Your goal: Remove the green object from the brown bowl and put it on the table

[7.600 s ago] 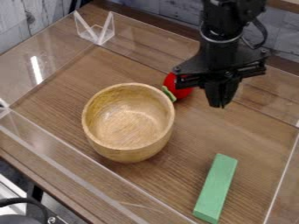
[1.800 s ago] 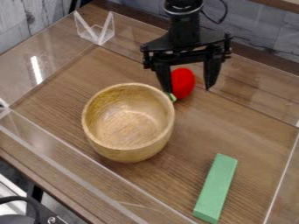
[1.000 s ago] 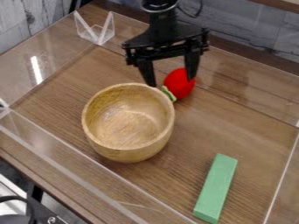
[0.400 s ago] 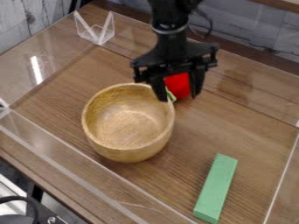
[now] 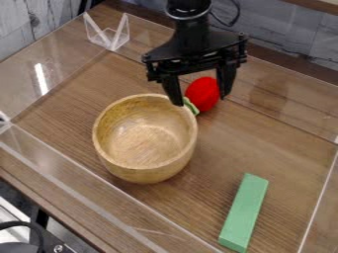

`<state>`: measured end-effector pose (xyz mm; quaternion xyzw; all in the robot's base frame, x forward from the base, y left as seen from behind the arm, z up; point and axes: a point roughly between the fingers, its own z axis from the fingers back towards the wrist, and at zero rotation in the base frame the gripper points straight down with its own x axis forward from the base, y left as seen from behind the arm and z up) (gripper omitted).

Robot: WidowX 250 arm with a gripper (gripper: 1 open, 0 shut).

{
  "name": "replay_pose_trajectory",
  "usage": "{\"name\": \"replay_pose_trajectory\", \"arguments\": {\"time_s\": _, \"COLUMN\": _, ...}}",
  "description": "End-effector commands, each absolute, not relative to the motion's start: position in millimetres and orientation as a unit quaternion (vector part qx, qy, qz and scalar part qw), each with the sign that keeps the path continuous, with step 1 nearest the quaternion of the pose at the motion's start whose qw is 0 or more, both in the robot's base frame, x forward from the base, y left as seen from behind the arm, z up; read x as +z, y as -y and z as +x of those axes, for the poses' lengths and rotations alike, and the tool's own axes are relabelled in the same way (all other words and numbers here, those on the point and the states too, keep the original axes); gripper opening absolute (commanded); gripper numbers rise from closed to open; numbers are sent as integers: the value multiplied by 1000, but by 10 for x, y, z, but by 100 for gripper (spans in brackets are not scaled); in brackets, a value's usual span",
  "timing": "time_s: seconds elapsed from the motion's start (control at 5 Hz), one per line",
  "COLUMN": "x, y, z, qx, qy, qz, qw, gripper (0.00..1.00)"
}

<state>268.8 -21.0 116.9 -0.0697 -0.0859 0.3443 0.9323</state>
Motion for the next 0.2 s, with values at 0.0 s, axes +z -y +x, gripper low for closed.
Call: {"name": "replay_pose_trajectory", "arguments": {"time_s": 0.0, "x": 1207, "y": 172, "z": 2825, "qx": 361, "qy": 108, "qz": -71, "qw": 923, "gripper": 100}}
